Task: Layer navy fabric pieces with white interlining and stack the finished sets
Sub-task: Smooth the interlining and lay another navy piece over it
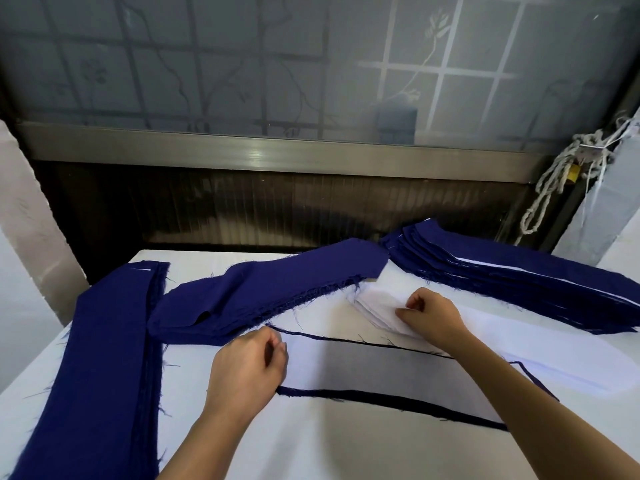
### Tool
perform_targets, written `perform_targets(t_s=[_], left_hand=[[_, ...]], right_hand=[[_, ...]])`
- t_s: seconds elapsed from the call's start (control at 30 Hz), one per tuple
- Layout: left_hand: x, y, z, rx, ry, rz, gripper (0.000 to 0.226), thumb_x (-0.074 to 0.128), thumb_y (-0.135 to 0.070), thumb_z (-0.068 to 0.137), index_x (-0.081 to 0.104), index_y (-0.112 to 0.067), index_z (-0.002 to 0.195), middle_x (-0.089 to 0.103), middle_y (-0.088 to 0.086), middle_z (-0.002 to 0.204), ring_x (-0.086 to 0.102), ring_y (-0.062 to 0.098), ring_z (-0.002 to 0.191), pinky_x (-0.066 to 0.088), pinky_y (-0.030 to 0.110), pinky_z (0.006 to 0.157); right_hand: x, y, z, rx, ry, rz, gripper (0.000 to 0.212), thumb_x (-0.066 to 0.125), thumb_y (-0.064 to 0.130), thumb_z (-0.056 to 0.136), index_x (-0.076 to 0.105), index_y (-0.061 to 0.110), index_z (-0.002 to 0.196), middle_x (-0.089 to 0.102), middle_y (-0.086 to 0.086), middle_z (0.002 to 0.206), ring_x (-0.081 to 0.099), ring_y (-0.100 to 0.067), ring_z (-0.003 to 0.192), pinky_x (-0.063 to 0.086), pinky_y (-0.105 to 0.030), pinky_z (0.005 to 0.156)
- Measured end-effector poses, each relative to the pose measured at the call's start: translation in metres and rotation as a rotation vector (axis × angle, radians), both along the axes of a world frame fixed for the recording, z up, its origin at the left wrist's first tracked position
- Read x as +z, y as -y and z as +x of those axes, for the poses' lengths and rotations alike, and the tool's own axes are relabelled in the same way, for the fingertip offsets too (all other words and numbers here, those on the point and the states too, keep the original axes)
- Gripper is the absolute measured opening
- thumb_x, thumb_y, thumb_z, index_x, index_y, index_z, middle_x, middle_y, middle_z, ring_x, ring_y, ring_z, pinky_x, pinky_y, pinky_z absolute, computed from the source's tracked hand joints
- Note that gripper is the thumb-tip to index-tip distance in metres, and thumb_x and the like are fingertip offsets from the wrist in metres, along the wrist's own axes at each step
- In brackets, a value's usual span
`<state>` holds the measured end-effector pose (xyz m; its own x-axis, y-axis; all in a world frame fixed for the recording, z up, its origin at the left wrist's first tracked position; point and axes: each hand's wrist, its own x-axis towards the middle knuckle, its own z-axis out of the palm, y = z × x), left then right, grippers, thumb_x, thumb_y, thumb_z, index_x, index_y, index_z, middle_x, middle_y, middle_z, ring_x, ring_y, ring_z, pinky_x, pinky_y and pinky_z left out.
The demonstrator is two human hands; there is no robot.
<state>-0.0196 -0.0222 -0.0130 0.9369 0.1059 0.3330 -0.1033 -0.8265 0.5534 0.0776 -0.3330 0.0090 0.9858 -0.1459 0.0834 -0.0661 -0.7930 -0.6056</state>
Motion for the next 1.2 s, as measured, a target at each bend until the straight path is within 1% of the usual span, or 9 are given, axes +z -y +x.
perform_targets(t_s=[0.13, 0.27, 0.33, 0.47, 0.63, 0.77, 0.9, 1.03, 1.2], left_hand=[[0.000, 0.001, -0.001, -0.002, 0.001, 0.002, 0.022, 0.056, -0.031, 0.091, 0.051, -0.026, 0.070, 0.060, -0.013, 0.060, 0.055, 0.008, 0.060, 0.042, 0.024, 0.055], [0.000, 0.000, 0.000, 0.000, 0.001, -0.007, 0.022, 0.056, -0.030, 0.091, 0.052, -0.026, 0.070, 0.060, -0.012, 0.059, 0.055, 0.009, 0.060, 0.044, 0.025, 0.056], [-0.001, 0.000, 0.000, 0.002, 0.001, -0.003, 0.022, 0.056, -0.030, 0.091, 0.051, -0.026, 0.069, 0.061, -0.013, 0.060, 0.055, 0.009, 0.061, 0.044, 0.025, 0.056], [-0.002, 0.000, 0.002, -0.002, 0.000, 0.001, 0.022, 0.055, -0.031, 0.091, 0.051, -0.027, 0.070, 0.061, -0.013, 0.060, 0.055, 0.008, 0.061, 0.041, 0.022, 0.055], [-0.002, 0.001, 0.002, 0.003, 0.009, 0.021, 0.020, 0.055, -0.032, 0.091, 0.052, -0.027, 0.072, 0.060, -0.013, 0.061, 0.055, 0.008, 0.062, 0.039, 0.022, 0.055], [0.002, 0.004, -0.002, -0.028, 0.085, 0.002, 0.018, 0.057, -0.031, 0.093, 0.052, -0.029, 0.076, 0.057, -0.015, 0.061, 0.053, 0.006, 0.061, 0.038, 0.020, 0.054], [0.004, 0.003, -0.005, -0.075, 0.181, -0.029, 0.027, 0.052, -0.039, 0.096, 0.051, -0.028, 0.071, 0.050, -0.014, 0.057, 0.051, 0.007, 0.060, 0.032, 0.018, 0.051], [0.004, 0.001, -0.006, -0.192, 0.193, -0.056, 0.055, 0.021, -0.051, 0.101, 0.048, -0.021, 0.063, 0.052, -0.009, 0.060, 0.050, 0.010, 0.065, 0.041, 0.028, 0.060], [0.002, -0.002, -0.007, -0.279, 0.154, -0.129, 0.061, 0.019, -0.052, 0.100, 0.059, -0.023, 0.064, 0.059, -0.011, 0.063, 0.056, 0.007, 0.066, 0.043, 0.023, 0.063]], right_hand=[[0.001, -0.017, 0.011, -0.053, -0.024, -0.324, 0.042, 0.056, 0.054, 0.086, 0.053, 0.013, 0.094, 0.060, -0.003, 0.092, 0.056, -0.021, 0.083, 0.040, -0.029, 0.067], [-0.002, -0.027, 0.017, -0.105, -0.076, -0.374, 0.058, 0.045, 0.066, 0.087, 0.052, 0.014, 0.110, 0.058, -0.006, 0.107, 0.057, -0.025, 0.096, 0.040, -0.030, 0.075], [0.000, -0.025, 0.019, -0.112, -0.097, -0.329, 0.051, 0.039, 0.056, 0.094, 0.057, 0.011, 0.110, 0.061, -0.009, 0.109, 0.057, -0.027, 0.098, 0.040, -0.031, 0.077], [0.007, -0.011, 0.018, -0.086, -0.100, -0.047, 0.040, 0.036, 0.033, 0.101, 0.051, 0.012, 0.070, 0.054, -0.006, 0.076, 0.051, -0.027, 0.080, 0.039, -0.032, 0.072], [0.017, -0.002, -0.003, -0.080, -0.112, 0.217, 0.037, 0.038, 0.025, 0.099, 0.056, 0.002, 0.075, 0.052, -0.012, 0.071, 0.051, -0.025, 0.065, 0.041, -0.029, 0.062], [0.025, -0.005, -0.031, -0.047, 0.009, 0.082, 0.042, 0.039, 0.028, 0.102, 0.051, 0.006, 0.068, 0.061, -0.014, 0.071, 0.062, -0.028, 0.067, 0.045, -0.030, 0.062], [0.034, -0.031, -0.068, 0.021, 0.432, -0.299, 0.037, 0.047, 0.023, 0.099, 0.053, 0.015, 0.063, 0.050, 0.002, 0.066, 0.048, -0.017, 0.061, 0.037, -0.028, 0.056], [0.030, -0.087, -0.102, 0.255, 0.701, -0.654, 0.016, 0.073, 0.006, 0.068, 0.060, 0.015, 0.063, 0.051, -0.001, 0.063, 0.048, -0.023, 0.060, 0.042, -0.034, 0.057], [0.006, -0.156, -0.124, 0.477, 0.782, -0.670, 0.009, 0.058, 0.016, 0.067, 0.066, 0.016, 0.065, 0.055, -0.001, 0.062, 0.052, -0.021, 0.058, 0.039, -0.031, 0.056]])
